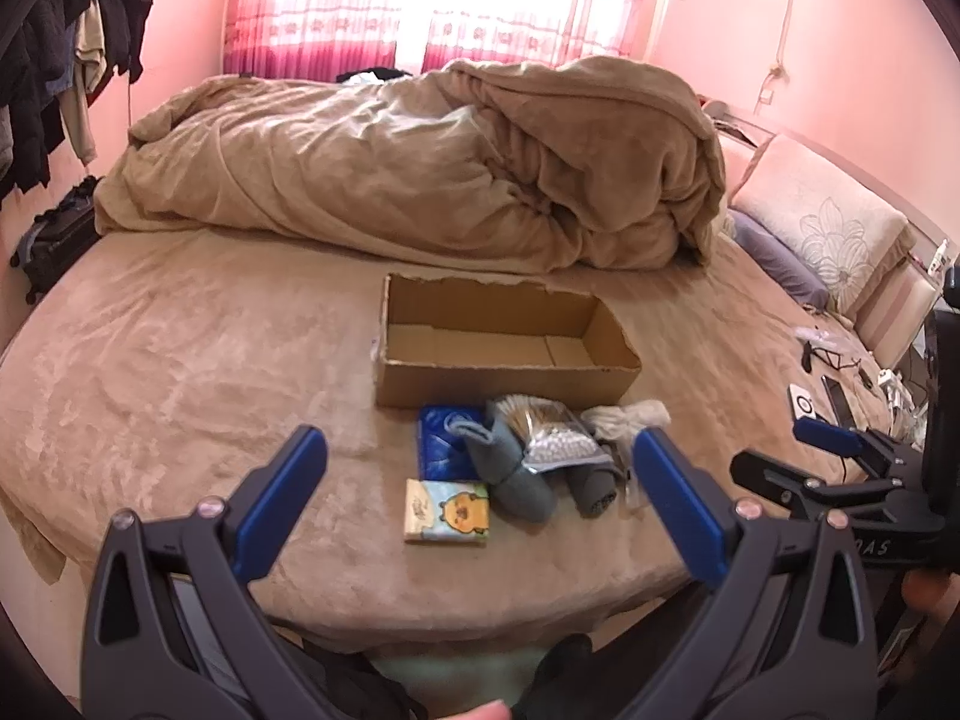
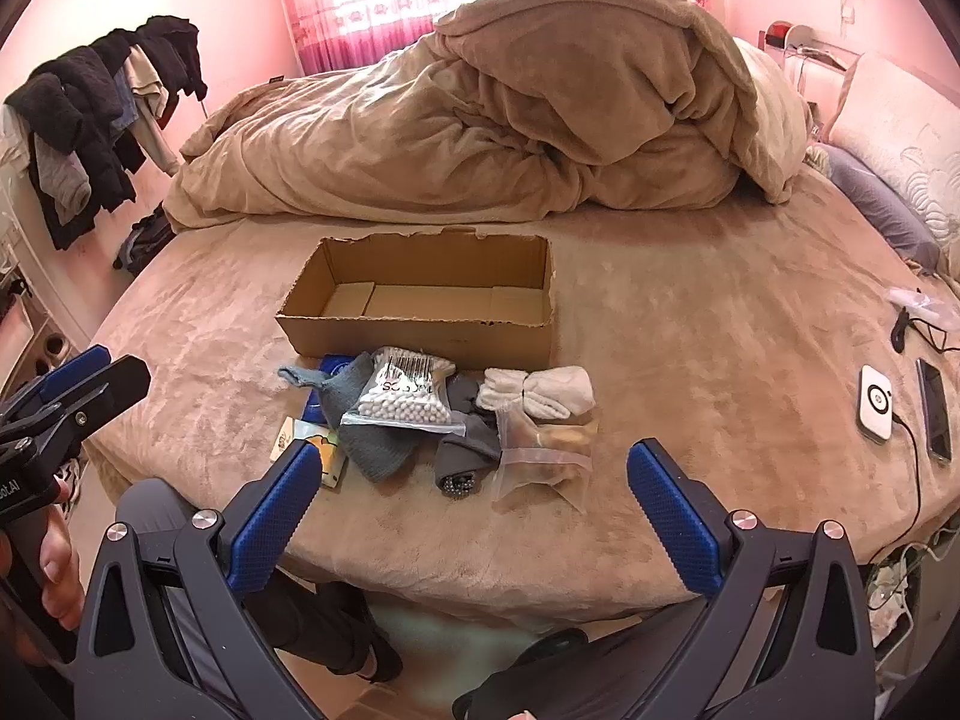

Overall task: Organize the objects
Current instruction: 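Grasp the cartoon-bear tissue pack with the left tool while the right grasps the clear bag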

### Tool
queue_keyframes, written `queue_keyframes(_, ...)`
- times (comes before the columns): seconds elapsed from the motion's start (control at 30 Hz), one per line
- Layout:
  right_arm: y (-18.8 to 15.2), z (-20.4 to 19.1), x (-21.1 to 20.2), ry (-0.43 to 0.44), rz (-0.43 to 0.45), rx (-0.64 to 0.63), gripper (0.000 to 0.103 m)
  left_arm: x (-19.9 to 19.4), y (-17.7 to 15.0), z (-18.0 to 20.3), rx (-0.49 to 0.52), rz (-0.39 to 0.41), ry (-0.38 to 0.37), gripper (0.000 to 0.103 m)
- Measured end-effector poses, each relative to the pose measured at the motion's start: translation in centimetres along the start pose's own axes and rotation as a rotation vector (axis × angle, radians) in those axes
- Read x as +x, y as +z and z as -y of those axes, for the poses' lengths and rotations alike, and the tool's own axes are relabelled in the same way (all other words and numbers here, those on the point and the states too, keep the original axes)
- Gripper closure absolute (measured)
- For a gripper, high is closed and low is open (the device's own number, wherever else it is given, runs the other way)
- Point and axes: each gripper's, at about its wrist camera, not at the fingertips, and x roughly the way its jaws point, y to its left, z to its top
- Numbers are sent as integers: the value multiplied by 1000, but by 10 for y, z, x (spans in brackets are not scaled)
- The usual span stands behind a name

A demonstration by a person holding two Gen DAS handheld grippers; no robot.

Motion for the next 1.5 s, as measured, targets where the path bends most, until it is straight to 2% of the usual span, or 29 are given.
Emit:
queue_keyframes(0.37, 5, 21, 39, -12, -60, 23, 0, 62, -16, -4, 0, -108, 3, 1)
queue_keyframes(0.67, -9, 47, 97, -38, -158, 45, 1, 128, -44, -13, 26, -220, 24, 1)
queue_keyframes(0.73, -13, 53, 110, -37, -180, 52, 4, 139, -52, -15, 33, -246, 34, 2)
queue_keyframes(0.93, -22, 61, 136, -45, -215, 67, 13, 166, -75, -19, 49, -318, 39, 15)
queue_keyframes(1.07, -25, 65, 148, -29, -232, 69, 18, 176, -85, -22, 59, -326, 52, 25)
queue_keyframes(1.13, -28, 66, 150, -13, -226, 74, 28, 180, -89, -22, 76, -322, 60, 28)
queue_keyframes(1.2, -29, 68, 149, 24, -204, 93, 32, 179, -90, -23, 73, -314, 71, 38)
queue_keyframes(1.5, -26, 62, 132, 39, -163, 84, 38, 143, -86, -24, 62, -268, 45, 39)
